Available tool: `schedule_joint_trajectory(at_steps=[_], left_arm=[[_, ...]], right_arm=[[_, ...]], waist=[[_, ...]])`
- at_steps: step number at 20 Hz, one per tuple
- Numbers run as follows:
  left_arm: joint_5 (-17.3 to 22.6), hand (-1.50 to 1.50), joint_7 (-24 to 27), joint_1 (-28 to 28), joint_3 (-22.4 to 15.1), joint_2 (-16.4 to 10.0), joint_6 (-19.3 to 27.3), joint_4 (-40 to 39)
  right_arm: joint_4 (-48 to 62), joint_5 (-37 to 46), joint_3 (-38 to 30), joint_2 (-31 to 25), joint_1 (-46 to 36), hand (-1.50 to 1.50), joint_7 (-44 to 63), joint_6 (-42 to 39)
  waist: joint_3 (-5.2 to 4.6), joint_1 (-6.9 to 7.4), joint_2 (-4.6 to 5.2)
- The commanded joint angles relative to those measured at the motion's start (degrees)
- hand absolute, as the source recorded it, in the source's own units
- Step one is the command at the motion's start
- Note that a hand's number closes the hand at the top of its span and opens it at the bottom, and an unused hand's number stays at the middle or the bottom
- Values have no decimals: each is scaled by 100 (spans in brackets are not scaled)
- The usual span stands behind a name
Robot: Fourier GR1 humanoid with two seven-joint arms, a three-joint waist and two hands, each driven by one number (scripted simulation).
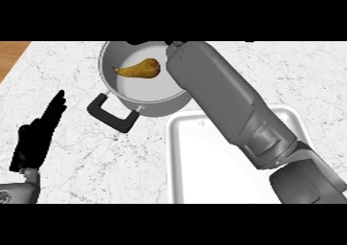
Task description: Pick the pear from the tray and place it in the pot
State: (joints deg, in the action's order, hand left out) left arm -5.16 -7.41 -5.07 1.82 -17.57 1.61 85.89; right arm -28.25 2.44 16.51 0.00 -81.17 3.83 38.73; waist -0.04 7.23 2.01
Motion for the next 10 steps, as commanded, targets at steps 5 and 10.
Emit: schedule_joint_trajectory(at_steps=[5,10], left_arm=[[72,0,-206,1,298,-155,1,-1],[117,0,102,642,301,26,-14,177]], right_arm=[[-149,-1254,-91,0,339,-150,-851,-550],[-286,-1440,-104,0,960,-150,-1486,-865]], waist=[[0,-250,-102],[2,-503,-169]])
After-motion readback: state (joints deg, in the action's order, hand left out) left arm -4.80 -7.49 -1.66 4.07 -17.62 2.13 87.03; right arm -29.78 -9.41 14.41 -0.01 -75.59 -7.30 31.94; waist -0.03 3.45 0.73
